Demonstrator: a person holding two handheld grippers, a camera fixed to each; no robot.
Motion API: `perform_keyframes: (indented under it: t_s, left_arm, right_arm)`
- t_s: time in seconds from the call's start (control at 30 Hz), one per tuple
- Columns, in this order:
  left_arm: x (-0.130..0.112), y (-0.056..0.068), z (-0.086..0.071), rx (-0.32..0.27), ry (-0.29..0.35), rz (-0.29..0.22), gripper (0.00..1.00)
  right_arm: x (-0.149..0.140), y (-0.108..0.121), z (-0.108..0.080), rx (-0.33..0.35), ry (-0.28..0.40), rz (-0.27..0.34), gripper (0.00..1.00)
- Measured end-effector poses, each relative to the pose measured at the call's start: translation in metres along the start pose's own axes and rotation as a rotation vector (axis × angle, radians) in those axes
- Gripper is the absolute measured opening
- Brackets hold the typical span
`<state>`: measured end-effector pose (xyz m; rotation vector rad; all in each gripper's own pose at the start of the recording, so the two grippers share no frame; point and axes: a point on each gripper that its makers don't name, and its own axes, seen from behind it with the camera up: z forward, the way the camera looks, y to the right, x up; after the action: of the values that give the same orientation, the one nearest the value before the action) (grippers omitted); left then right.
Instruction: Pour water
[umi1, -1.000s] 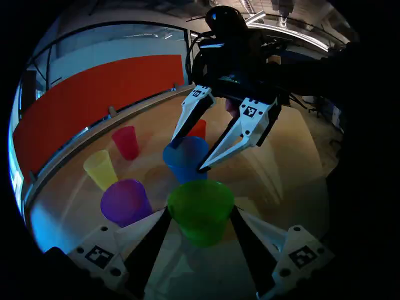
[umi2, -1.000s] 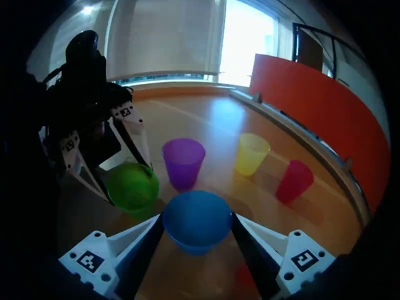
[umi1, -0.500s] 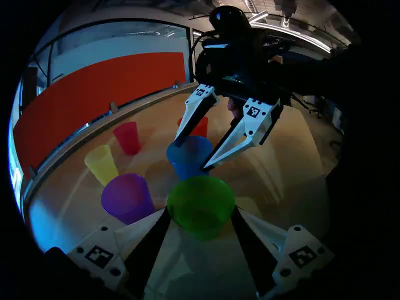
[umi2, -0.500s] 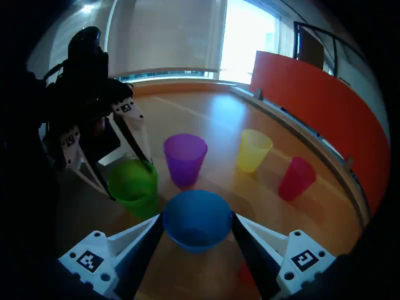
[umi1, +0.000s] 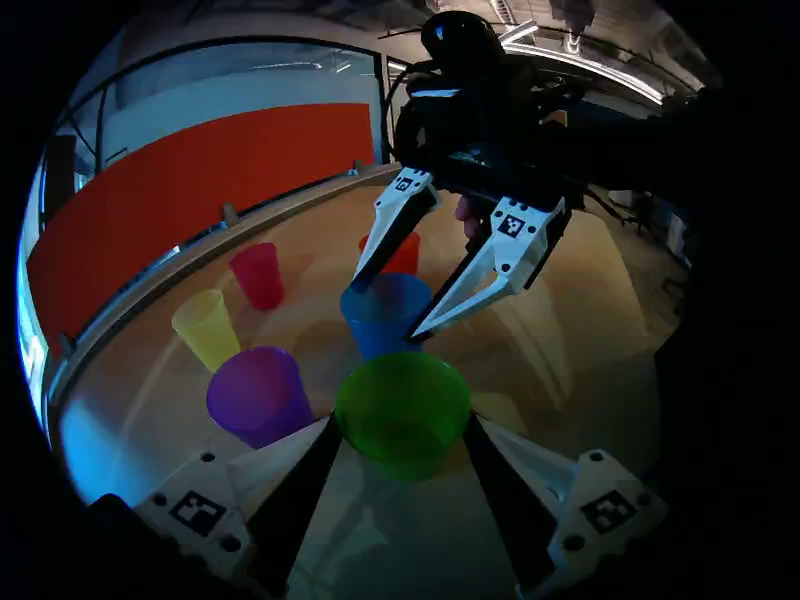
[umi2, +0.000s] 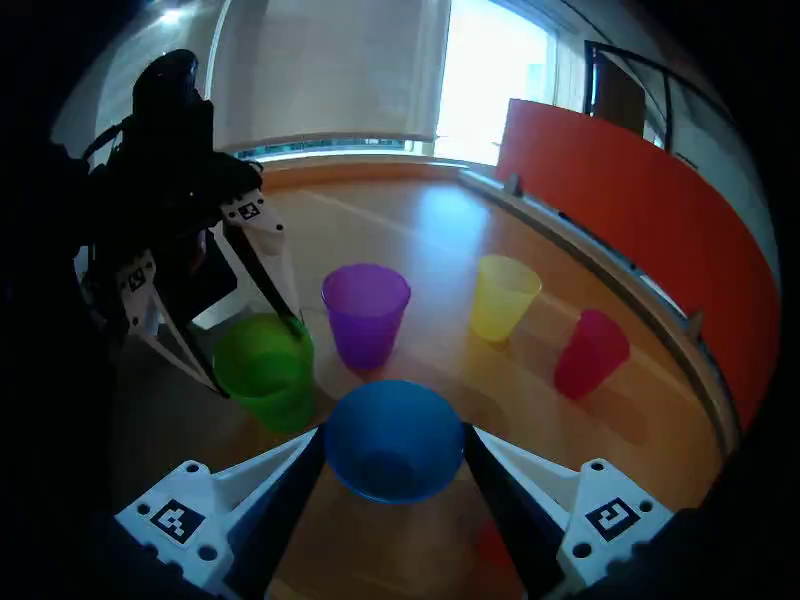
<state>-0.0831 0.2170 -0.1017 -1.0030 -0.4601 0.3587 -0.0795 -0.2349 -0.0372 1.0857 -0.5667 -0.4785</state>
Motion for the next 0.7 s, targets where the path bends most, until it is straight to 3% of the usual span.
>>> perform_keyframes:
  t_s: [0.7]
  left_arm:
    - [-0.0046,0.0002,-0.0001,0.005,-0.027,-0.022,0.88]
  right_arm:
    - [-0.0034,-0.0015,-0.0066,-0.003,-0.001,-0.015,1.0]
